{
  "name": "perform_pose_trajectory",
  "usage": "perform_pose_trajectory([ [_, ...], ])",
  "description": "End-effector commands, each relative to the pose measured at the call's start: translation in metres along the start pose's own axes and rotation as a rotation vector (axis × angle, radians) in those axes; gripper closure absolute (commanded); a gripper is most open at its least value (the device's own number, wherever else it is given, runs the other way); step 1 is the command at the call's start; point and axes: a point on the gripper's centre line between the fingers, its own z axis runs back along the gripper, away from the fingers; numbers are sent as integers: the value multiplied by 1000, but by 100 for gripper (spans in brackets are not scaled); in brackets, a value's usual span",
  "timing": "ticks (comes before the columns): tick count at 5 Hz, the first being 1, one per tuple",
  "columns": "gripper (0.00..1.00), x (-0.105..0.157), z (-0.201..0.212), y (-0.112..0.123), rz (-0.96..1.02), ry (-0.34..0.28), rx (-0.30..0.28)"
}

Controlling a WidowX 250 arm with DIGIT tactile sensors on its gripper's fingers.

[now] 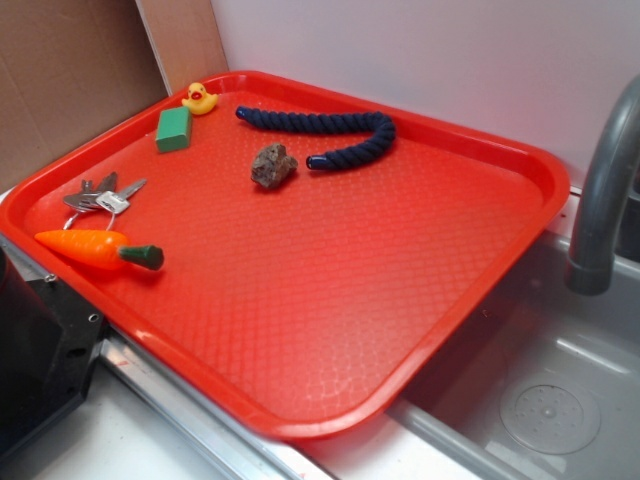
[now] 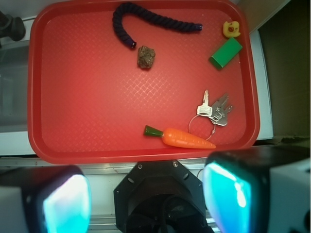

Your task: Grab the rock.

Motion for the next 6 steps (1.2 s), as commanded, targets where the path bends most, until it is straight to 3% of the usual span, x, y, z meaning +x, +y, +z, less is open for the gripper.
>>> perform_pose_trajectory([
  [1, 0, 0, 0, 0, 0, 0, 0],
  [2, 0, 22, -37, 18, -72, -10, 4],
  [3, 0, 51, -67, 19, -132, -55, -6],
  [4, 0, 82, -102, 17, -175, -78, 36],
  [5, 0, 104, -126, 14, -209, -80, 23],
  [6, 0, 123, -158, 26, -188, -29, 58],
])
